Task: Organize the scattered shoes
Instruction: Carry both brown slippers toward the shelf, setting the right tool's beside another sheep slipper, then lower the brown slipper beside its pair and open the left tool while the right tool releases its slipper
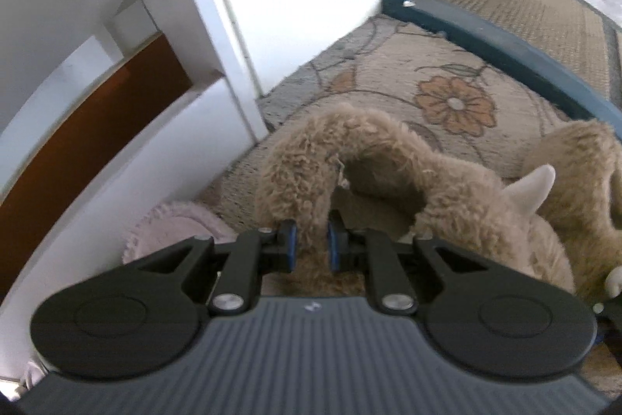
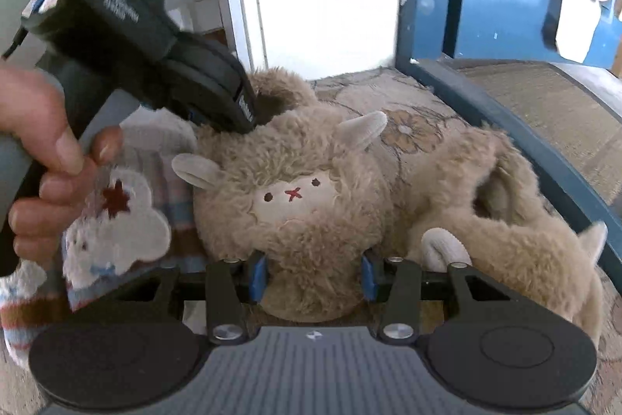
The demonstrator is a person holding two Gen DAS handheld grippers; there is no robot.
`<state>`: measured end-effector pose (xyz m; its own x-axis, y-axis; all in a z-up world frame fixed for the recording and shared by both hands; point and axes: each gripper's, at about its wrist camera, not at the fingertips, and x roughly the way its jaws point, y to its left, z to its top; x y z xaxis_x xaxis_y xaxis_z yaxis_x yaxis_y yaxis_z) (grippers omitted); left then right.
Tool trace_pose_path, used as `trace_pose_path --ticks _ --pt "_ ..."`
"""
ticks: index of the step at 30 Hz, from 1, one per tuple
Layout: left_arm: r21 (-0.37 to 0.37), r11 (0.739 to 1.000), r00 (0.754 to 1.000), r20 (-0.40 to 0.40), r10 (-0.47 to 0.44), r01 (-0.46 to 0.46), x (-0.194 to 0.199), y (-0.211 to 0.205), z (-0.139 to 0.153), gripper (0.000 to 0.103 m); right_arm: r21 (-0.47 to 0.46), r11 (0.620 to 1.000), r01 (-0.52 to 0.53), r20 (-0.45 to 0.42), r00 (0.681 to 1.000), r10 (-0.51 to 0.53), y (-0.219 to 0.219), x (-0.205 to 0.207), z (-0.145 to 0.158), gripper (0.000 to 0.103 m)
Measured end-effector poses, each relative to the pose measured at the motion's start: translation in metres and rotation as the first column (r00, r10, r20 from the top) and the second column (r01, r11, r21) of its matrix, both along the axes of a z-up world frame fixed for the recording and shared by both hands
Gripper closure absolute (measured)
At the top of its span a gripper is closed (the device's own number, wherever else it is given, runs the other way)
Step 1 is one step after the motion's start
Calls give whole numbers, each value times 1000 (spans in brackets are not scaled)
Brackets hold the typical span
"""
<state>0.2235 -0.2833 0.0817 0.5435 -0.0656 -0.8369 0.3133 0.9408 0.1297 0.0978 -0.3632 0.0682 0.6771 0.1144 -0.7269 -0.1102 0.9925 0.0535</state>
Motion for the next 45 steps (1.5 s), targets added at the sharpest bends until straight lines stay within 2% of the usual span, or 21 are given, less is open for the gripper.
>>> trace_pose_path --ticks 5,7,12,14,16,20,28,33,40,45 --pt "23 1000 1000 12 9 -9 7 4 -1 84 -5 1000 2 13 1000 -2 6 8 -2 54" --pt "31 999 1000 20 10 -11 7 3 -1 76 -4 1000 3 18 1000 -3 8 9 -3 52" --pt "67 998 997 78 -17 12 -4 -4 6 47 6 1000 7 31 999 -7 6 5 -1 46" --pt "92 996 995 100 -29 19 -9 -7 8 39 26 1000 17 38 999 -18 2 1 0 46" --pt "104 994 993 115 -34 22 -12 -9 11 36 40 999 24 42 999 -25 0 -1 1 46" --pt "94 995 993 114 -28 17 -13 -9 19 25 52 998 28 45 999 -30 -2 -5 3 45" --pt "97 995 991 129 -38 26 -29 -19 25 17 89 993 75 83 993 -82 -16 -24 14 43" --pt "91 992 982 161 -102 89 -46 -33 34 5 95 990 102 77 991 -110 -22 -46 12 42" --pt "22 984 972 152 -179 178 -68 -59 44 4 76 991 110 68 991 -115 -27 -64 15 42" --pt "-39 981 977 101 -187 191 -72 -69 43 4 59 991 122 59 990 -126 -33 -80 17 42"
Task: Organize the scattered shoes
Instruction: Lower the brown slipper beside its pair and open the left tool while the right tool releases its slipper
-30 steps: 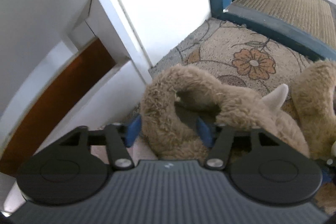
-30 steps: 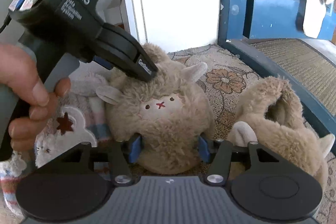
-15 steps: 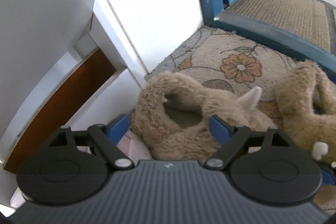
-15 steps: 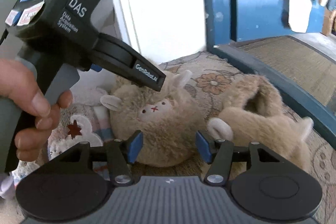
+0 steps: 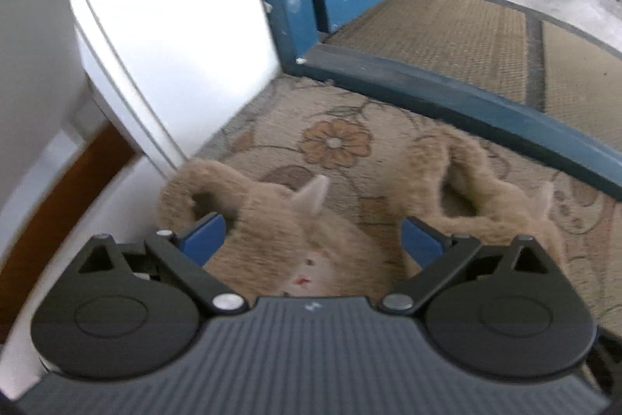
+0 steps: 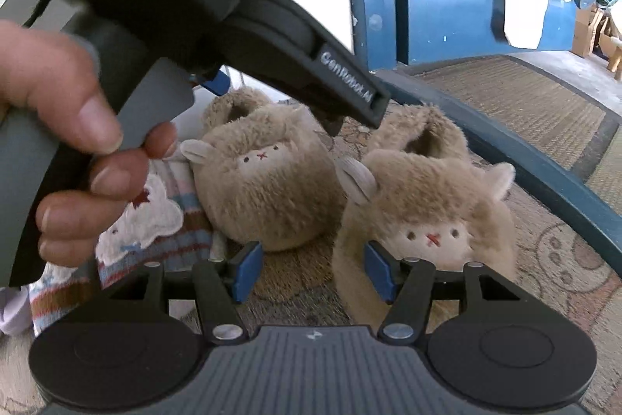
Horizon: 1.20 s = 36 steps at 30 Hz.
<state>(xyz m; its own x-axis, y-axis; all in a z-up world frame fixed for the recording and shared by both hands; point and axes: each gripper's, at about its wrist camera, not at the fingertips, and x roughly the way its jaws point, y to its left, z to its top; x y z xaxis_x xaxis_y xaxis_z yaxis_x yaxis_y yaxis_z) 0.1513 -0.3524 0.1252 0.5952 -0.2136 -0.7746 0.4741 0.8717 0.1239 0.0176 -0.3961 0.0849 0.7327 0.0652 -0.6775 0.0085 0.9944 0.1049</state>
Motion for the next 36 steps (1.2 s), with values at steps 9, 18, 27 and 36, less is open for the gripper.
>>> trace_pose_path --ticks 9,18,27,36 --pt "-39 999 998 -49 -32 30 -15 -15 -2 4 -20 998 62 -13 998 -63 -18 -28 3 40" --pt "-43 994 994 -2 -105 105 -26 -37 -3 0 -31 991 133 -37 990 -134 -34 -56 -2 31" --pt "-54 995 996 -4 -84 84 10 -59 -10 0 -56 982 179 -55 982 -182 -45 -73 -3 18" --pt "-56 996 992 -98 -74 68 35 -59 -34 3 -34 979 202 -72 976 -204 -51 -73 -9 17"
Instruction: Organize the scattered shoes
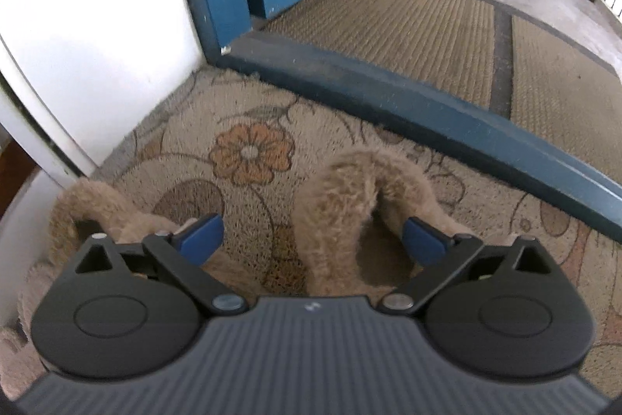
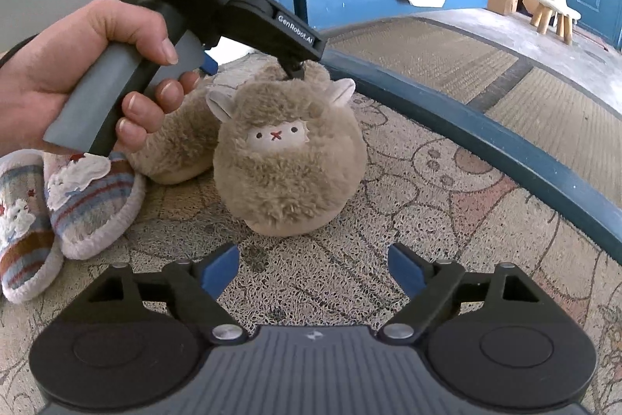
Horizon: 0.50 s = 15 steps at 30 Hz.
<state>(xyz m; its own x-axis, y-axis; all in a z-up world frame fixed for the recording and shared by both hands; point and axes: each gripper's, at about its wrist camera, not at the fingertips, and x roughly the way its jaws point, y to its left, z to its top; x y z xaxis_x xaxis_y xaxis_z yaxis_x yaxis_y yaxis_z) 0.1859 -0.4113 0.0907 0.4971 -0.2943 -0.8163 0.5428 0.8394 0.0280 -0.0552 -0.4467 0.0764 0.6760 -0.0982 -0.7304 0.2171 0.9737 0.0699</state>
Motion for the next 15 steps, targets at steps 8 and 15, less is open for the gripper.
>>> trace_pose_path --ticks 8,15 --pt "30 999 1000 3 -18 18 3 -5 -8 14 -3 1000 -19 -7 1000 19 5 9 -4 17" --pt "33 999 997 -77 -33 36 11 -6 -26 63 7 1000 -20 -16 1000 21 3 18 -11 29"
